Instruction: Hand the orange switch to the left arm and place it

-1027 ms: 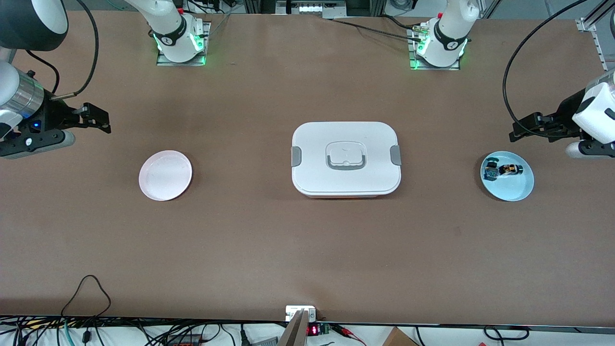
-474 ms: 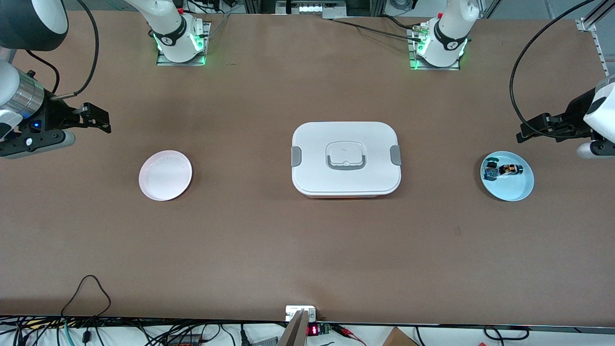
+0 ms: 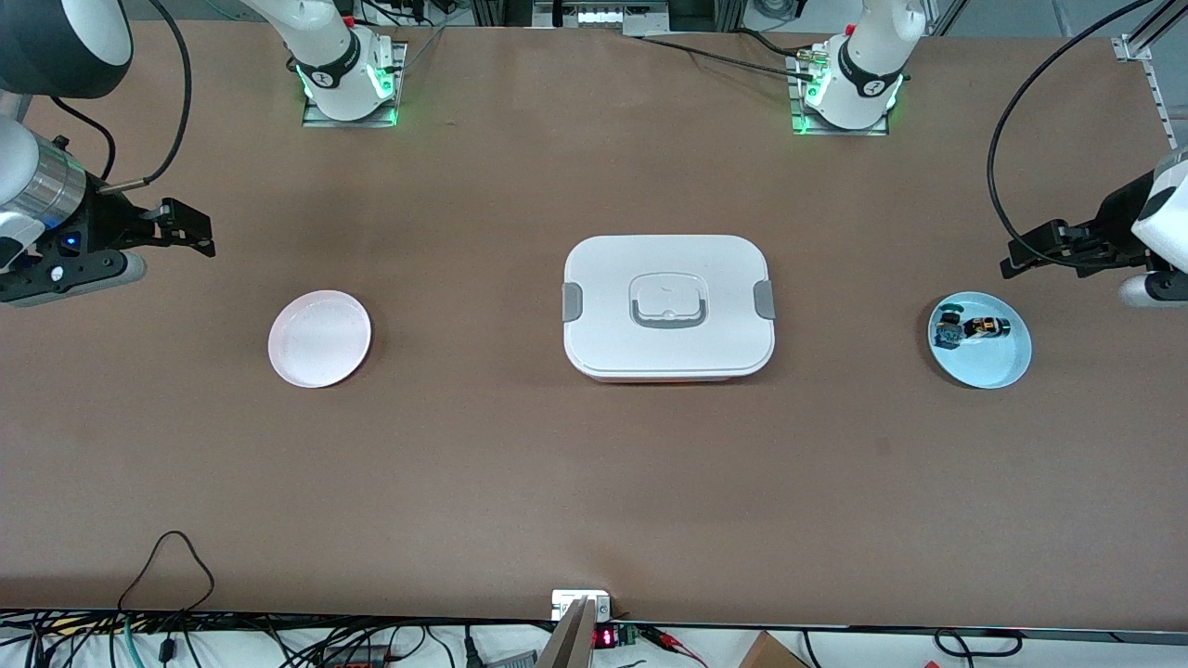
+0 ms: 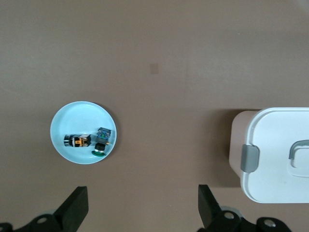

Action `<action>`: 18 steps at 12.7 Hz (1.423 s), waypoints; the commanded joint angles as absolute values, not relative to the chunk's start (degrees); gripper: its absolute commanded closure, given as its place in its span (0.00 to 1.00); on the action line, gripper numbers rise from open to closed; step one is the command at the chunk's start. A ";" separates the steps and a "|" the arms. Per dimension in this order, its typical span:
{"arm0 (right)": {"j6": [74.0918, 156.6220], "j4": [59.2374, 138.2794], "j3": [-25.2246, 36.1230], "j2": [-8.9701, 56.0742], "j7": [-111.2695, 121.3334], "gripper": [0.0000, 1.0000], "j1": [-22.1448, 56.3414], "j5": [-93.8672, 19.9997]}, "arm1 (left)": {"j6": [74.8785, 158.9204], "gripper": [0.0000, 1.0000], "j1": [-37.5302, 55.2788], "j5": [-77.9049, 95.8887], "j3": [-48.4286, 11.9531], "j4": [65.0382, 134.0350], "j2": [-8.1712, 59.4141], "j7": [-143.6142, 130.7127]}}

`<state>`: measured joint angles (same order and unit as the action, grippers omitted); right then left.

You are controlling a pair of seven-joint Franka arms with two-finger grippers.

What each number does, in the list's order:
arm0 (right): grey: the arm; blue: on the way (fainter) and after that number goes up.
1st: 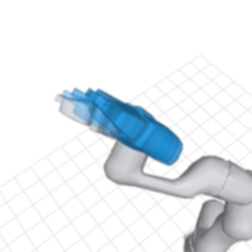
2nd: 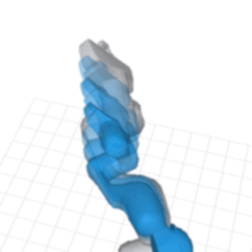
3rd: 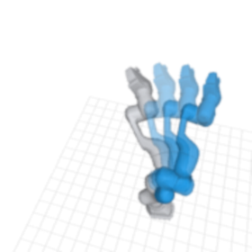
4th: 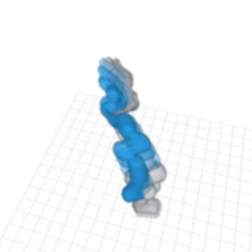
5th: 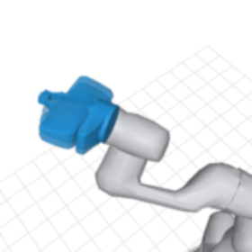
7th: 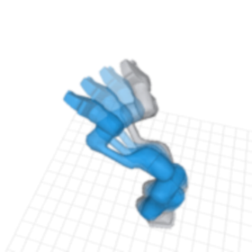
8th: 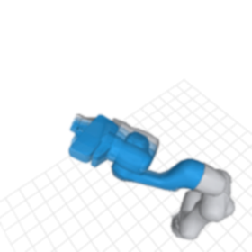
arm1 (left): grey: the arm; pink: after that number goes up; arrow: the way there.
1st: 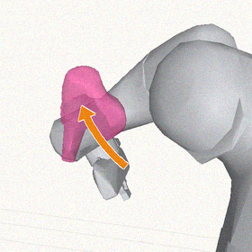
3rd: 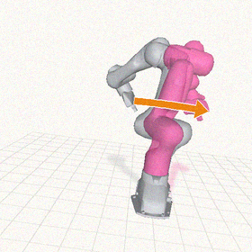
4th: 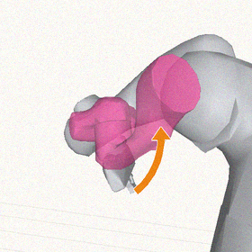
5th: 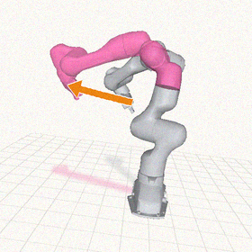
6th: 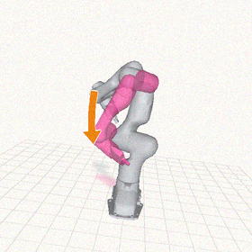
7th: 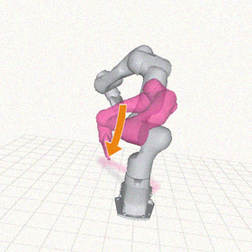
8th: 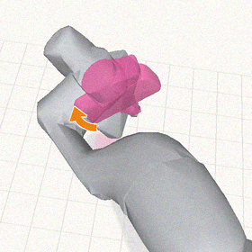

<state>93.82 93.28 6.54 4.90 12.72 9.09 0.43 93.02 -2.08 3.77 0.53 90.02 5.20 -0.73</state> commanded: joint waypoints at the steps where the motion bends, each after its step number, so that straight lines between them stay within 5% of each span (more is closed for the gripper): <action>1: 93.08 92.29 6.50 5.19 12.74 0.00 10.28 -0.09 | 93.69 0.00 -3.60 1.58 -1.41 89.73 4.75 -0.35; 8: 93.25 92.37 6.77 5.27 12.66 0.00 10.02 0.00 | 99.57 0.00 -4.31 1.67 -3.16 97.28 0.18 -0.18; 18: 93.17 92.11 6.94 5.63 12.66 0.00 10.02 -0.09 | 94.66 0.00 -4.22 1.49 -3.52 95.45 0.18 -0.44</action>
<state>93.91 93.27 7.01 5.34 12.73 10.13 0.43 95.08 -3.34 3.17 -2.67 94.53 1.39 -0.76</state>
